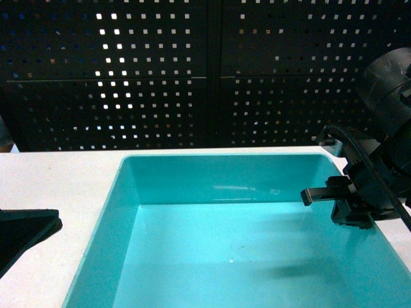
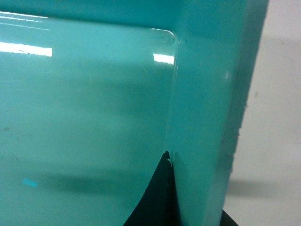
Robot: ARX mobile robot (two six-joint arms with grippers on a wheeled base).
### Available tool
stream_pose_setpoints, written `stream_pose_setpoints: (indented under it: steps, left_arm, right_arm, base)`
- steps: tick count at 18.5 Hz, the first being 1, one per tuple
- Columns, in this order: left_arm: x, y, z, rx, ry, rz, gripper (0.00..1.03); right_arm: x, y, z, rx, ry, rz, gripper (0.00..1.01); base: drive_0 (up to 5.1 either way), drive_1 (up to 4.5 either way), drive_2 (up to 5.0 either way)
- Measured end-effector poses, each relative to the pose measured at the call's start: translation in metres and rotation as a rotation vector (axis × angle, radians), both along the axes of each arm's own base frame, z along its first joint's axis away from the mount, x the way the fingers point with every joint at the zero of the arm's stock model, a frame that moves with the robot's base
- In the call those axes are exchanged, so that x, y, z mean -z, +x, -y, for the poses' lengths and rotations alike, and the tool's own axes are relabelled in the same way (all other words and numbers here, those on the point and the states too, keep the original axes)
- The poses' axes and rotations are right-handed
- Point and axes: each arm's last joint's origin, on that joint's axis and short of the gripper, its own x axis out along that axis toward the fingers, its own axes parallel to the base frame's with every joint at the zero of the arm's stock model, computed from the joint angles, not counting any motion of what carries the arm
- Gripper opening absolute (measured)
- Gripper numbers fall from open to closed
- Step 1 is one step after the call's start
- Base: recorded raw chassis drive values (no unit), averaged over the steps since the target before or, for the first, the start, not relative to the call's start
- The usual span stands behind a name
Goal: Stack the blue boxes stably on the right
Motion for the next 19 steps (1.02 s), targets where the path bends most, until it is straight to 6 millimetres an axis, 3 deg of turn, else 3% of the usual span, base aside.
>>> stream_pose_setpoints:
  steps: [6,8,9,12,17,19]
  left_arm:
    - [0.001,0.001,0.001,0.003,0.000,-0.040,0.98]
    - [-0.023,0.047,0.013,0.024,-0.105,-0.282,0.98]
    - [-0.026,0.058,0.014,0.006,-0.128,-0.344,0.98]
    - [-0.011,0.080,0.022,-0.091,-0.131,-0.552,0.98]
    - [-0.027,0.111,0.069,-0.071,-0.072,-0.472,0.98]
    - [-0.011,0.115,0.094,-0.064,0.015,-0.487,0.98]
  right_arm:
    - [0.000,0.000,0.000,0.001,0.001,0.000,0.02]
    - [0.000,0.000,0.000,0.001,0.001,0.000,0.02]
    - [0.000,0.000,0.000,0.002,0.001,0.001,0.02]
    - [0.000,0.000,0.000,0.002,0.001,0.000,0.02]
    - [0.000,0.000,0.000,0.002,0.001,0.000,0.02]
    - [0.000,0.000,0.000,0.002,0.001,0.000,0.02]
  base:
    - [0.0,0.00,0.0]
    - [0.0,0.00,0.0]
    - [0.0,0.00,0.0]
    - [0.0,0.00,0.0]
    - [0.0,0.00,0.0]
    - [0.0,0.00,0.0]
